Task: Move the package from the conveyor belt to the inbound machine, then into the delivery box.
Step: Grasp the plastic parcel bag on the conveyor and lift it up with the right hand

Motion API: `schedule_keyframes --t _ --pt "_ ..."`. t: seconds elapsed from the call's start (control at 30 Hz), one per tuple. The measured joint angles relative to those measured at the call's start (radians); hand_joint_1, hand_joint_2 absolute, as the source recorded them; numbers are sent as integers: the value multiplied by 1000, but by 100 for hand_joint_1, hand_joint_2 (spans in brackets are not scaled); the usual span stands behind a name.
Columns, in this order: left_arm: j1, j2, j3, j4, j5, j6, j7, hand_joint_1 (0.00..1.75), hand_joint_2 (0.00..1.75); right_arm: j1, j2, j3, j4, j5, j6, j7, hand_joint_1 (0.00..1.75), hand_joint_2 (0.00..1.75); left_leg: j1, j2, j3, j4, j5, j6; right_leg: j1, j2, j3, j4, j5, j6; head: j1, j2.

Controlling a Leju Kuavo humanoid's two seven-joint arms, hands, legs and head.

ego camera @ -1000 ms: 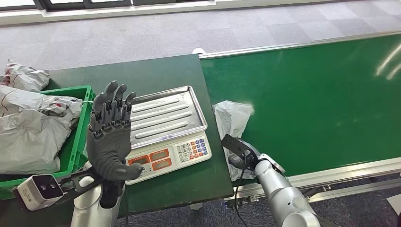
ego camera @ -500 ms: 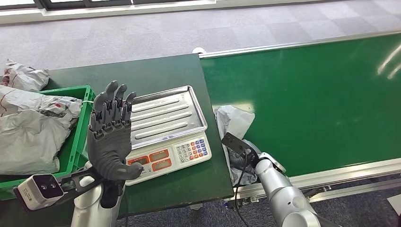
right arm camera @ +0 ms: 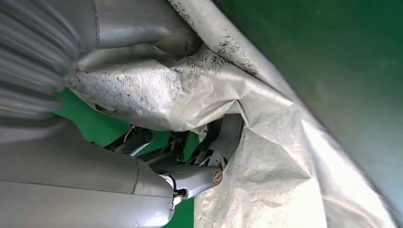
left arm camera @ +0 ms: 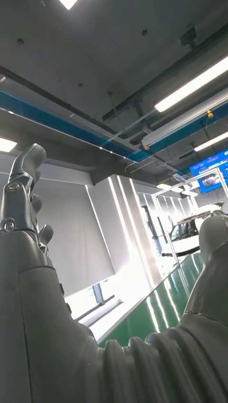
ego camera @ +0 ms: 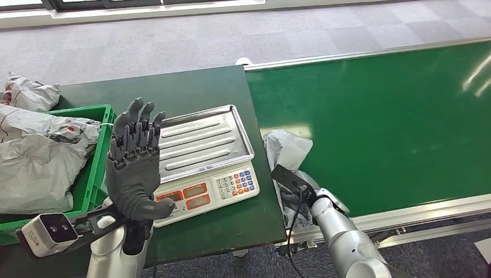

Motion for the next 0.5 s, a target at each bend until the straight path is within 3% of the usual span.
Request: schedule_keyframes --t 0.13,0.23,0.4,0.5 --pt "2 1 0 -11 -2 17 0 0 175 1 8 20 -40 -62 -62 -167 175 175 0 0 -7 0 0 0 0 0 -2 0 0 0 0 0" --pt "10 3 0 -25 -2 33 0 0 175 19 33 61 -153 -176 -81 -246 175 175 0 -3 -3 0 1 0 0 -2 -4 0 0 0 0 0" --pt "26 6 0 -40 -2 48 0 0 175 72 64 157 -379 -317 -93 -256 175 175 0 -8 -3 0 2 0 0 -6 -3 1 -1 0 0 0" --pt "42 8 0 -50 -2 60 0 0 175 164 76 241 -614 -432 -124 -196 175 175 -1 -11 -4 0 2 1 -1 -8 -3 0 -2 1 0 0"
